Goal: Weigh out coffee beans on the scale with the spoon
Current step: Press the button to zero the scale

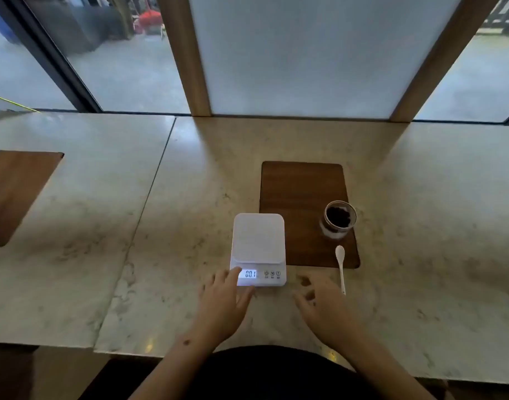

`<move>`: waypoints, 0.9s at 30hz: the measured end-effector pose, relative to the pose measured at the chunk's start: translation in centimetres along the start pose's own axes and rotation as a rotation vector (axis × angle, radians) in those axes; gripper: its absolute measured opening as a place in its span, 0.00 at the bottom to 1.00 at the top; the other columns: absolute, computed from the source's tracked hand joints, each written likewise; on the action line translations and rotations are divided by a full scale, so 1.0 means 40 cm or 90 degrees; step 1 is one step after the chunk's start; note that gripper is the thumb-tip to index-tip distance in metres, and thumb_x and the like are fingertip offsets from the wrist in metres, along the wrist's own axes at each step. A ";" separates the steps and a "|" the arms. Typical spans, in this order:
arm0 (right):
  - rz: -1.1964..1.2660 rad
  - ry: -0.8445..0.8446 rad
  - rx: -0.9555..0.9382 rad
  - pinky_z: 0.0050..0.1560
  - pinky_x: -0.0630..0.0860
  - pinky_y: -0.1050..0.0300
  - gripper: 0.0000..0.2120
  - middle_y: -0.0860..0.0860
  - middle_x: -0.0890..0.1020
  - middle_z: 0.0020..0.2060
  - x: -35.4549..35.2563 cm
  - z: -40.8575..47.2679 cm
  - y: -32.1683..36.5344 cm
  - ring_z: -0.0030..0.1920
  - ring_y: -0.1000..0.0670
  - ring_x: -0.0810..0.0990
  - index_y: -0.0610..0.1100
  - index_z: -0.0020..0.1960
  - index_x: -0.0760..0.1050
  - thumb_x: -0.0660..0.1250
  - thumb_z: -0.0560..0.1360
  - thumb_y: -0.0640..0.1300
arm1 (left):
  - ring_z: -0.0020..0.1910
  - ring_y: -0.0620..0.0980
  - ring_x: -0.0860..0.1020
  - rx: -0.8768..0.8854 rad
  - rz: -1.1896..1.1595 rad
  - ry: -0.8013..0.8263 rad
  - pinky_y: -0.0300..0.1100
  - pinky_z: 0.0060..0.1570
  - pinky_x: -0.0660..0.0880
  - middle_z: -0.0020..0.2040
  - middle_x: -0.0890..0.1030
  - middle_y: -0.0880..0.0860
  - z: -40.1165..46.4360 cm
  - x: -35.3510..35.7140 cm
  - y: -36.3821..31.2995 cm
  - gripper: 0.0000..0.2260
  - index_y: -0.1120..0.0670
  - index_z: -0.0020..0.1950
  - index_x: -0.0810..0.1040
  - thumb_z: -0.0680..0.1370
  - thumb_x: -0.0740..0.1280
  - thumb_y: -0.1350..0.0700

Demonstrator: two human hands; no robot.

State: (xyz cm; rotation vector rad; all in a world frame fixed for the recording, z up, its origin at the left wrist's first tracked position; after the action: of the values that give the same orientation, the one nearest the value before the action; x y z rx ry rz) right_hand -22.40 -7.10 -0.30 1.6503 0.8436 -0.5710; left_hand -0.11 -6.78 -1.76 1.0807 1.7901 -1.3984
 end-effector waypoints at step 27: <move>-0.265 0.294 -0.028 0.62 0.71 0.53 0.28 0.50 0.73 0.69 0.201 0.024 -0.044 0.63 0.48 0.74 0.52 0.71 0.64 0.59 0.73 0.59 | 0.55 0.55 0.66 -0.058 0.238 0.111 0.47 0.54 0.71 0.60 0.70 0.53 0.127 0.116 0.170 0.23 0.50 0.61 0.69 0.74 0.68 0.38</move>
State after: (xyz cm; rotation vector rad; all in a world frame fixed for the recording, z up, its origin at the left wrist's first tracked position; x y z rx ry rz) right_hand -18.70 -6.00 -7.64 1.5959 1.5493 -0.4495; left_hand 3.56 -9.91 -10.13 1.4369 1.6431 -1.0154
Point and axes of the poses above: each hand's wrist, its own z-axis towards the middle knuckle, its own x-axis out of the palm, y = z × x, the point moved 7 cm from there along z, towards the middle knuckle
